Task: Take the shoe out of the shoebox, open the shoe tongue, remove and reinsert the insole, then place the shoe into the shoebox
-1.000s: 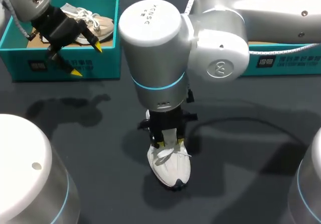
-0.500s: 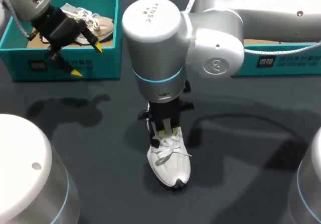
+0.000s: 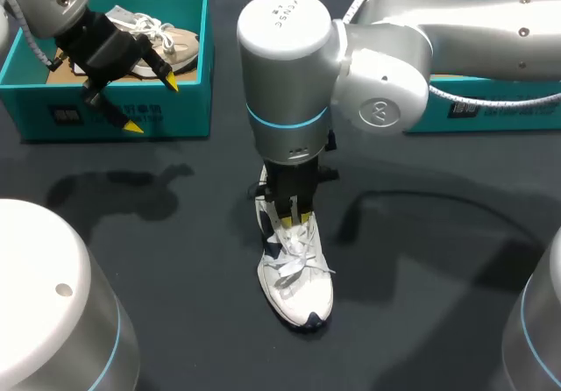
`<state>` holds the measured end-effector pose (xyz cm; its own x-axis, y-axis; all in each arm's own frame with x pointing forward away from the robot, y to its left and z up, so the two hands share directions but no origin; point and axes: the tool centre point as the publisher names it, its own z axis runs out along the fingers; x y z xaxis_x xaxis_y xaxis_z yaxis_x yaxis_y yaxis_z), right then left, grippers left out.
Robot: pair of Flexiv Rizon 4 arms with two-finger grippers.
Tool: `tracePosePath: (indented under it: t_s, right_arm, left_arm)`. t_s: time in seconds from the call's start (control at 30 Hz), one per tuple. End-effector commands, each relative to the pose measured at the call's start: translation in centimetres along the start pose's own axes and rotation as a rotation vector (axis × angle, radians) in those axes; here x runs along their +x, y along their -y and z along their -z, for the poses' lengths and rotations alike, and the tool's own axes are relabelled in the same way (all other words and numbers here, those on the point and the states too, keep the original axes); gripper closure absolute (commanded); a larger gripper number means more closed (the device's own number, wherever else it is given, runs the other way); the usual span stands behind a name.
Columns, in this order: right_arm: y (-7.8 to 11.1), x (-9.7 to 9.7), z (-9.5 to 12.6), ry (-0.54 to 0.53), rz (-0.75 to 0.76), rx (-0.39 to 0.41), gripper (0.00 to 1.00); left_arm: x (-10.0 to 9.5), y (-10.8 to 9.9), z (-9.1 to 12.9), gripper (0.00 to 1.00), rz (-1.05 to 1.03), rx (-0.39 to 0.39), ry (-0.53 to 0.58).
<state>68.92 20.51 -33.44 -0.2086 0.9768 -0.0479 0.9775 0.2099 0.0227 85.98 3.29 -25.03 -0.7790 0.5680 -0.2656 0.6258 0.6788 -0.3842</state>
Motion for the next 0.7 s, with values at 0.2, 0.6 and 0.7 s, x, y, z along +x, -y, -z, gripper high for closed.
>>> tracePosePath:
  t_s: [0.2, 0.6, 0.7]
  right_arm:
    - [-1.5, 0.0, -0.7, 0.002, 0.07, -0.03, 0.82]
    - [-2.8, -0.5, 2.0, 0.038, 0.176, -0.085, 0.8]
    - [-2.7, -0.5, 4.2, 0.069, 0.286, -0.132, 0.76]
  left_arm:
    - [0.0, 0.0, 0.0, 0.0, -0.001, -0.003, -0.001]
    - [0.0, 0.0, 0.0, 0.0, -0.001, -0.003, -0.001]
    - [0.0, 0.0, 0.0, 0.0, -0.001, -0.003, -0.001]
